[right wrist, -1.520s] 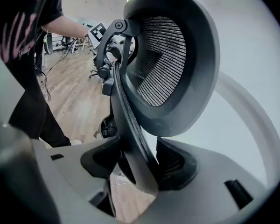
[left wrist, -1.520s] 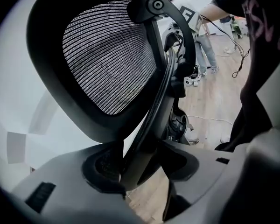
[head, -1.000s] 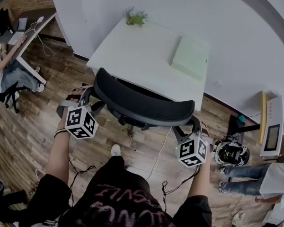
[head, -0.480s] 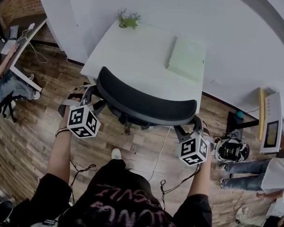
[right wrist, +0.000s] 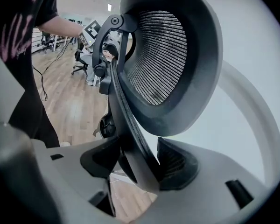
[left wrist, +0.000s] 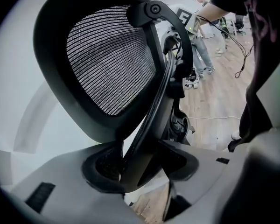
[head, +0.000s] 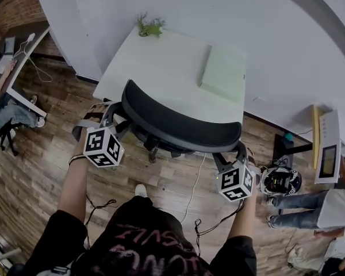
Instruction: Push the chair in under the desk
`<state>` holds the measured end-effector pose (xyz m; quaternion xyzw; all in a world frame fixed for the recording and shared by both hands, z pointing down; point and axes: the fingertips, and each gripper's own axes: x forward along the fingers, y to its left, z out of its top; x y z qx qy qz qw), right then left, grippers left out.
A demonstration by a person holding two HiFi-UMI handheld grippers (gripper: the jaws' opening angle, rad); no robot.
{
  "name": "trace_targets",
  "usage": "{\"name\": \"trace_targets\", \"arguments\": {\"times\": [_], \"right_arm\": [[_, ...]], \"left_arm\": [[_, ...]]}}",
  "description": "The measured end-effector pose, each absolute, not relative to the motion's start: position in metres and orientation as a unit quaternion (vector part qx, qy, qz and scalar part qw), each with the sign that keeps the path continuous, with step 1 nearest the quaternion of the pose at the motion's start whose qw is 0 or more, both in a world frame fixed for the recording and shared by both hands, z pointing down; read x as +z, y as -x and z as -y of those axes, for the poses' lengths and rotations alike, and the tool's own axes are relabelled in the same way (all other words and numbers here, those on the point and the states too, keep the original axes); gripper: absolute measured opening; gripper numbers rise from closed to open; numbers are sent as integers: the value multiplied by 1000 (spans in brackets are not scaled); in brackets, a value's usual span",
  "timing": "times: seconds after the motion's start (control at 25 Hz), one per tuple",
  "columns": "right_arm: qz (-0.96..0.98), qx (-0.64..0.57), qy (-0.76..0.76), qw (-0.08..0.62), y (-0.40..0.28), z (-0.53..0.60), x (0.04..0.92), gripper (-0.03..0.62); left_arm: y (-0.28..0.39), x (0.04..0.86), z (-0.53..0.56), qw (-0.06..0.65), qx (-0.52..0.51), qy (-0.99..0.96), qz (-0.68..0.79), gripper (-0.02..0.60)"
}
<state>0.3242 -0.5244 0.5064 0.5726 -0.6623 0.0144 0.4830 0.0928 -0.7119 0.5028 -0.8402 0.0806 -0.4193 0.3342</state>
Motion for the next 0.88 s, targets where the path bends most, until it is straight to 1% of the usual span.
{"name": "trace_targets", "arguments": {"times": [0.36,0.88], "right_arm": [[648,26,-585,487,-341,530,510,256],[631,11,-602,489,-338,526,511,259]], "left_arm": [[-106,504,715,343,-406,844,-71,238],[-107,506,713,346,-414,838,-81,241]]}}
